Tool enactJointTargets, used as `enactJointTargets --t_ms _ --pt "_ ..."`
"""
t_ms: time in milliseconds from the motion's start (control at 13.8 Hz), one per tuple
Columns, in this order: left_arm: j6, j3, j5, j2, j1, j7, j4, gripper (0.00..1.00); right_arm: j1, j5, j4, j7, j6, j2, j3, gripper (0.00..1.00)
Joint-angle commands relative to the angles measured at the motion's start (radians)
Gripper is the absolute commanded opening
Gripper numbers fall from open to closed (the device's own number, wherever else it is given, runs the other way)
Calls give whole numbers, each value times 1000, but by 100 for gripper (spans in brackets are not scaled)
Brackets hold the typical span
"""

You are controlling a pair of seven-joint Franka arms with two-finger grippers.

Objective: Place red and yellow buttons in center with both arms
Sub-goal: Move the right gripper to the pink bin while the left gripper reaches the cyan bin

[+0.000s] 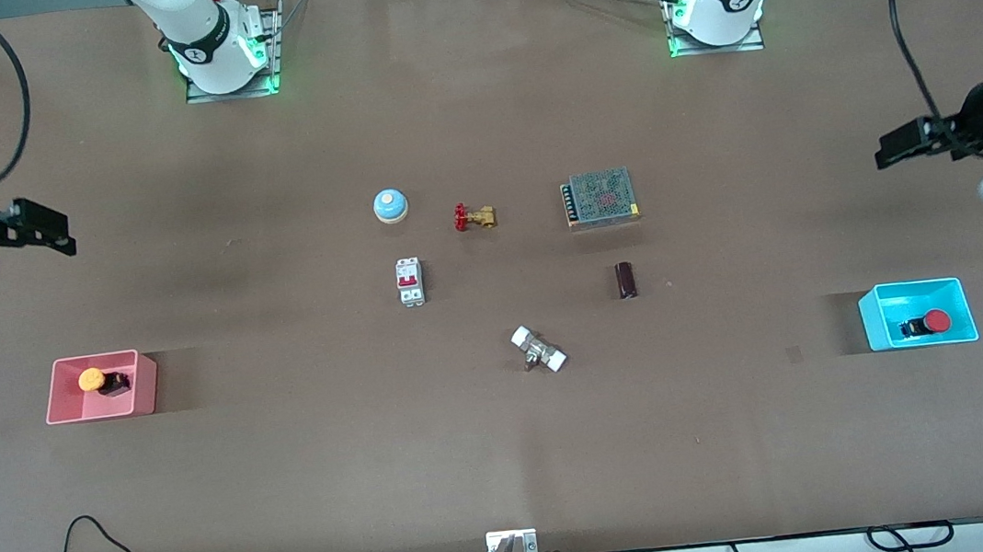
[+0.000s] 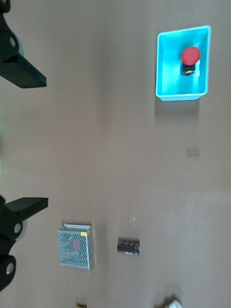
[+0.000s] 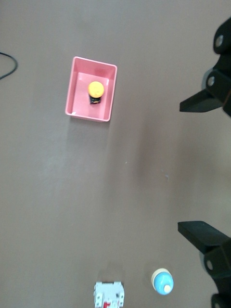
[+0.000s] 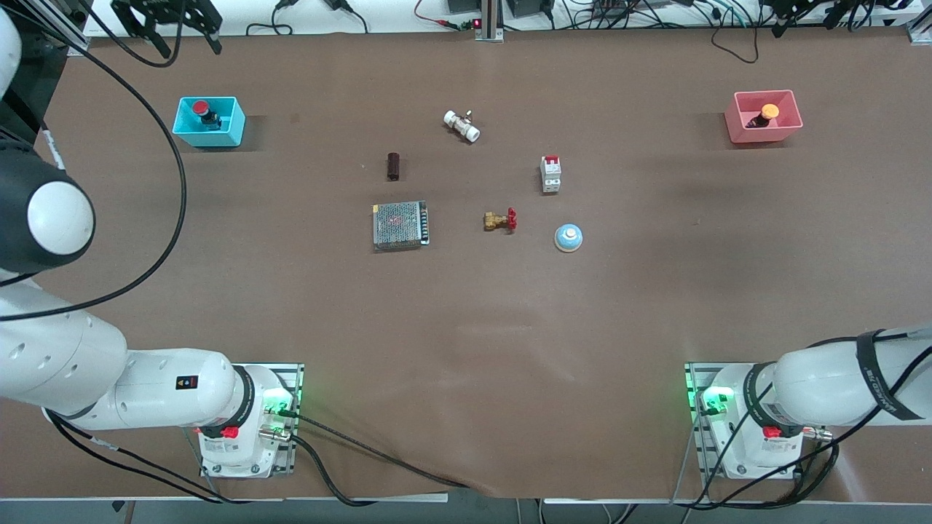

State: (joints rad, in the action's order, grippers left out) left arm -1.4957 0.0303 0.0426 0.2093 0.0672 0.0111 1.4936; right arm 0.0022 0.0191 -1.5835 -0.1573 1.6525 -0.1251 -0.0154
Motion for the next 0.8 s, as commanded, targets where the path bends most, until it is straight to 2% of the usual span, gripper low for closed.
enactJointTargets --t_ms 0,217,362,580,725 --pt "-47 -3 -13 102 32 -23 -29 100 -50 8 19 -2 -8 -82 0 100" --pt "-74 -6 -10 215 74 -25 -48 100 -54 22 16 -2 53 -149 0 100" --pt "-99 -10 -12 329 92 -23 -122 100 -60 51 -13 -5 122 -171 0 100" --pt "-167 -13 -7 487 178 -29 -220 100 -100 61 -111 -121 316 -180 0 100" --pt "-263 -13 -9 538 213 -95 -228 100 -113 70 -165 -151 454 -194 0 100"
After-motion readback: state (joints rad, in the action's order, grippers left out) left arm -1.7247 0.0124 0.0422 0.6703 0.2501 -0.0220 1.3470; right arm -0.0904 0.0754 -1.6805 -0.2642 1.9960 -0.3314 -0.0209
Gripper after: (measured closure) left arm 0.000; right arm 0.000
